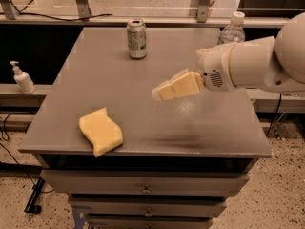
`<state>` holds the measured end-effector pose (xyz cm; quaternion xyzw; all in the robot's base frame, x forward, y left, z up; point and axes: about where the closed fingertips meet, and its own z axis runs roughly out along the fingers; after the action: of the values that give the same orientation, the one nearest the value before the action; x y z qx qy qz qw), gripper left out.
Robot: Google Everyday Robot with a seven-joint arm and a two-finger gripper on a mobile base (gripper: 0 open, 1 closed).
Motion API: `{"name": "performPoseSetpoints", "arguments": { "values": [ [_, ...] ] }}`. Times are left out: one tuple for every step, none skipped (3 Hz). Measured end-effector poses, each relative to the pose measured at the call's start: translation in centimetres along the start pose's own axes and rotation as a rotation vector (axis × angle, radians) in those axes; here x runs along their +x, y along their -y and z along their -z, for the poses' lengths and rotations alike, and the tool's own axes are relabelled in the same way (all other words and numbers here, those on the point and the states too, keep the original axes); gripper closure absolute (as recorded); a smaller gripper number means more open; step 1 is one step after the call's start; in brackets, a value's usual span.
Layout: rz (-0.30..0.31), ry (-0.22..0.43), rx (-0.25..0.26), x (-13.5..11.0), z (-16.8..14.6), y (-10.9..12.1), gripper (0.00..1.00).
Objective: Knock 7up can over
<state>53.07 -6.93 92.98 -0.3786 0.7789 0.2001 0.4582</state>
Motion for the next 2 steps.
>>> {"name": "performPoseSetpoints", "arguments": {
  "values": [
    [-0.006,0.096,0.075,-1.9,-3.9,3.5,0.0],
    [-0.013,0.181,0.121,-3.8,-7.8,6.9,0.0]
  ]
}}
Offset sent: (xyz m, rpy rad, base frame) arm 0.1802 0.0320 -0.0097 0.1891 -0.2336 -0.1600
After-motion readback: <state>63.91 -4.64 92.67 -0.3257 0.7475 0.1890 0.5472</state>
